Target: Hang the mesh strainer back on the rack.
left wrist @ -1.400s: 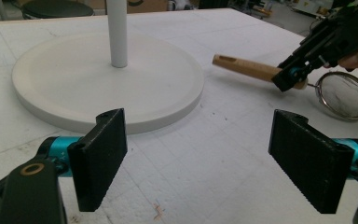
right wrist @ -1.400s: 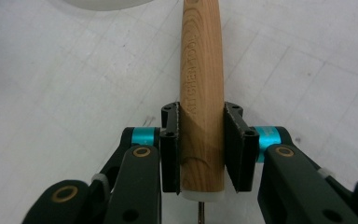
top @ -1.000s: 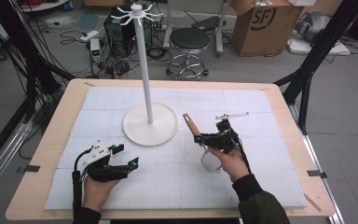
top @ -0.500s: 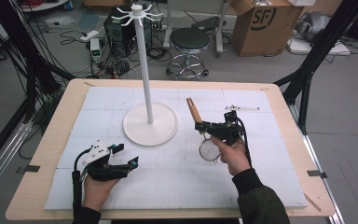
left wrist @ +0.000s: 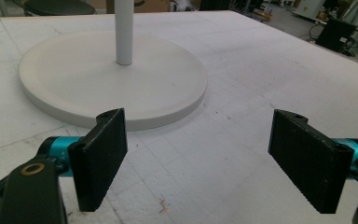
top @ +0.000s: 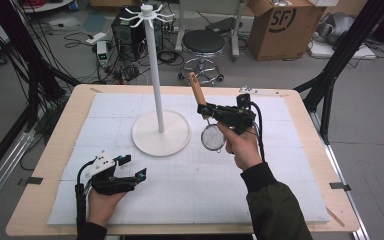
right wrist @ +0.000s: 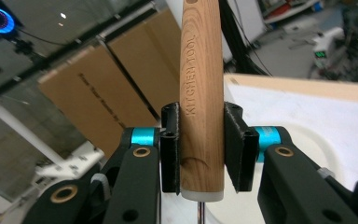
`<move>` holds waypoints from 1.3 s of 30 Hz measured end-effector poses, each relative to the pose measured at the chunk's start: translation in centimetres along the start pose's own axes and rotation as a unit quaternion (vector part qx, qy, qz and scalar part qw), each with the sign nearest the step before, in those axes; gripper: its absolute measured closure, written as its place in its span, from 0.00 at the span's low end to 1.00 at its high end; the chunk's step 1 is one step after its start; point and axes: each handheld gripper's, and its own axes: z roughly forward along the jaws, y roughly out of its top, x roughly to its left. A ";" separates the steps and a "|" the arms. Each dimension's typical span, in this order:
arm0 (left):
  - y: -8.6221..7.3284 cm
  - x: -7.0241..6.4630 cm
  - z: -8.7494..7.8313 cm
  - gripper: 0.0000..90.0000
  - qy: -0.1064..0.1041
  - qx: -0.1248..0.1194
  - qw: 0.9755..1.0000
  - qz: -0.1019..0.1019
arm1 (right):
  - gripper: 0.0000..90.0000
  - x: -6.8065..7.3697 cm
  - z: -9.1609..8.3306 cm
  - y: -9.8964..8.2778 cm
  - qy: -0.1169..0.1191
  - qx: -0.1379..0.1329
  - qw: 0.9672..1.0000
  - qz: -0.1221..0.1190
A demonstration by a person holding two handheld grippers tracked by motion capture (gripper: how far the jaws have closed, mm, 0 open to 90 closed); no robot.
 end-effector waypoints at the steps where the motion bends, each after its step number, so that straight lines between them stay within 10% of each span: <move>1: 0.0 0.1 0.0 0.22 0.000 0.001 1.000 0.000 | 0.78 0.2 0.2 0.3 0.005 -0.006 1.000 -0.002; 25: -0.6 -0.2 -0.9 0.22 0.003 0.006 1.000 -0.003 | 0.78 4.1 2.3 7.8 0.062 -0.047 0.996 -0.033; 39: -0.6 -0.1 -0.9 0.23 0.002 0.003 1.000 -0.008 | 0.78 7.4 4.2 9.1 0.090 -0.041 0.993 -0.060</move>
